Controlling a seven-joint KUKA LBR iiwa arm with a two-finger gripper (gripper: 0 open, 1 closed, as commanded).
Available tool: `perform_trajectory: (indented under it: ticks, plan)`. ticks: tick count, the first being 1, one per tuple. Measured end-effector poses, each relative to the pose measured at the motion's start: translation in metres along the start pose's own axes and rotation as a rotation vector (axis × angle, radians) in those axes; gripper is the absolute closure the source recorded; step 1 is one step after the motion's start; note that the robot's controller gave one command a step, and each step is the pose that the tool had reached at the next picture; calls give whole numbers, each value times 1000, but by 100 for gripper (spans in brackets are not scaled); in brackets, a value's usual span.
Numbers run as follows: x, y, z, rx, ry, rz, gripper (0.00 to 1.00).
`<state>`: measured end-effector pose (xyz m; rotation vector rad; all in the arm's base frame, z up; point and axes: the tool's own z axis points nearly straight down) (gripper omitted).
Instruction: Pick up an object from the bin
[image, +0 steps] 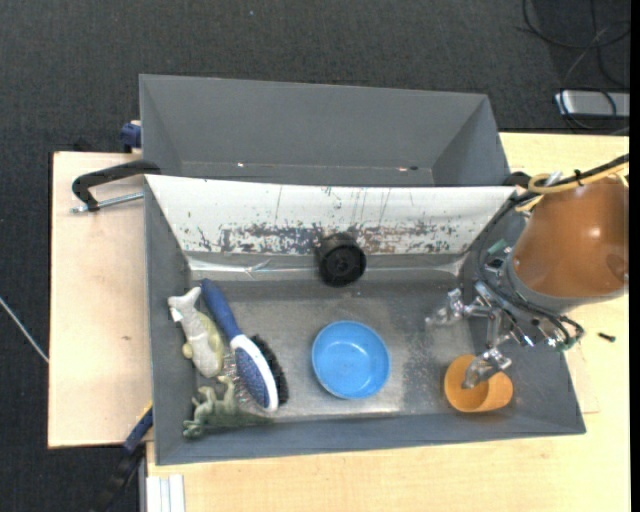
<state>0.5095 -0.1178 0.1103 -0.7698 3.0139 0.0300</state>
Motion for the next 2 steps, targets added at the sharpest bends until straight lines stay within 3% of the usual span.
perform_trajectory:
  ticks: [1,2]
  plan:
    - [3,-3,3,8,-1,-4,100]
    - [-3,-3,-65,19,22,-5,100]
